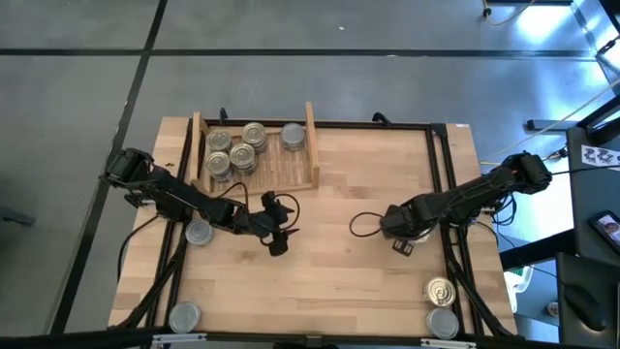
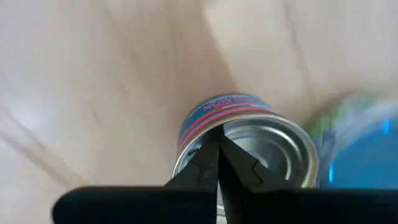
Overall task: Stack canned seafood by type on shelf
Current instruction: Move the blue tuna can from the middle right to the center
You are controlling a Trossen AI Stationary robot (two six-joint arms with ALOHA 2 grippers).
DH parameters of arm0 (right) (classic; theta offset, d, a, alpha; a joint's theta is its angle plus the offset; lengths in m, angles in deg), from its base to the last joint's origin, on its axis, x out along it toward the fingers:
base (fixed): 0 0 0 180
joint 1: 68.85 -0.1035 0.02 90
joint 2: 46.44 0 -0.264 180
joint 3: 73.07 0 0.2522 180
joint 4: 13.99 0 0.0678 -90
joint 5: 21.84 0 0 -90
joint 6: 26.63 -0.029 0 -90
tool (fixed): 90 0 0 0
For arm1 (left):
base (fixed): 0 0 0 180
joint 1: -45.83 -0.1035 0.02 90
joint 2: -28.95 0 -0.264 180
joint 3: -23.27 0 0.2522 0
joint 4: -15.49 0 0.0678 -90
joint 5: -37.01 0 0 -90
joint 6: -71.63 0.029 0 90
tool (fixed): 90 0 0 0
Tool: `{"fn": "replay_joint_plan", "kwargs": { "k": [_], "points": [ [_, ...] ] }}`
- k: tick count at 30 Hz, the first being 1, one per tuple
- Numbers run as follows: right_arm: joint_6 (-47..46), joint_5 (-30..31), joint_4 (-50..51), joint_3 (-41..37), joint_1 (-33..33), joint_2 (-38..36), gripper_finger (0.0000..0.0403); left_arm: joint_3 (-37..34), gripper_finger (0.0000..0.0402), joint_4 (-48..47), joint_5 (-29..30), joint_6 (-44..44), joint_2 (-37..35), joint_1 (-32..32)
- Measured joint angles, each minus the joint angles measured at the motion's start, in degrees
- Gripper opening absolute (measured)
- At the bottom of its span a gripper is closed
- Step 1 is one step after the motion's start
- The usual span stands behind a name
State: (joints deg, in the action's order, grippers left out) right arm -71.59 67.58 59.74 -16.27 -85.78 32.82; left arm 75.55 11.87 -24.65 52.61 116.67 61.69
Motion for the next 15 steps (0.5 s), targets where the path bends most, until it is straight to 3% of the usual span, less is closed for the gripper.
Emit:
{"fn": "replay_joint_plan", "kwargs": {
  "k": [15],
  "points": [
    [11.96,10.44,-23.42,1.39,0.08,2.0,0.0006,0.0,0.0278,1.37,0.0,-1.84,-0.02,0.0]
  ]
}}
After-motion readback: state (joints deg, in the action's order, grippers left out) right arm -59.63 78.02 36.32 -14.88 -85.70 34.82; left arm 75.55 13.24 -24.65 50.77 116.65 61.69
